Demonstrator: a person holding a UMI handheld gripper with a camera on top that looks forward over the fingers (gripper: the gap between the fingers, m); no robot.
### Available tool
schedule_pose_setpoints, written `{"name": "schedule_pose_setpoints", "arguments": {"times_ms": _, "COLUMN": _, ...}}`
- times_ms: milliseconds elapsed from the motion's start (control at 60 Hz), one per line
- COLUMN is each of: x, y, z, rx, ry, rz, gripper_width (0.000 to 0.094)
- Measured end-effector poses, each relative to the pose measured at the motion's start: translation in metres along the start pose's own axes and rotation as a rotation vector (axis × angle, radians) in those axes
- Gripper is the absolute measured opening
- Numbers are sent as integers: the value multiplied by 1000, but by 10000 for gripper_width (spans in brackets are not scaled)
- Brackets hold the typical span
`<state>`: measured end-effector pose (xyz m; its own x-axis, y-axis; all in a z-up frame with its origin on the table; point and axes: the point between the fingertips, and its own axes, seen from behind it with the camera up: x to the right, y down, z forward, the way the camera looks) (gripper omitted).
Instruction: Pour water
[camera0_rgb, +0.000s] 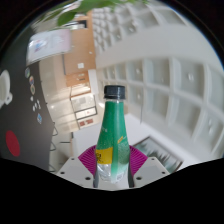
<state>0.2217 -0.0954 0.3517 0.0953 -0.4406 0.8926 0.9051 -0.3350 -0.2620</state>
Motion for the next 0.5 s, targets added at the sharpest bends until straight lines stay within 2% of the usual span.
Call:
{"name": "schedule_pose_setpoints", "arguments": {"times_ms": 117, "x": -17, "y": -79, "z": 9, "rx": 242, "ry": 66, "rz": -402, "gripper_width": 400}}
{"name": "schedule_pose_setpoints", "arguments": {"times_ms": 200, "x": -56, "y": -115, "z": 1, "rx": 389, "ry": 68, "rz": -625, "gripper_width": 401}}
{"name": "schedule_pose_setpoints", "arguments": {"times_ms": 283, "x": -99, "y": -136, "z": -6, "rx": 465, "ry": 60, "rz": -805, "gripper_width": 403}}
{"name": "schedule_pose_setpoints", "arguments": {"times_ms": 367, "x": -139, "y": -157, "z": -25, "rx": 583, "ry": 59, "rz": -947, "gripper_width": 401}}
{"name": "schedule_pose_setpoints", "arguments": {"times_ms": 417, "x": -155, "y": -164, "z": -33, "rx": 615, "ry": 49, "rz": -977, "gripper_width": 401}}
{"name": "schedule_pose_setpoints", "arguments": {"times_ms": 500, "x": -169, "y": -155, "z": -39, "rx": 622, "ry": 23, "rz": -989, "gripper_width": 402}}
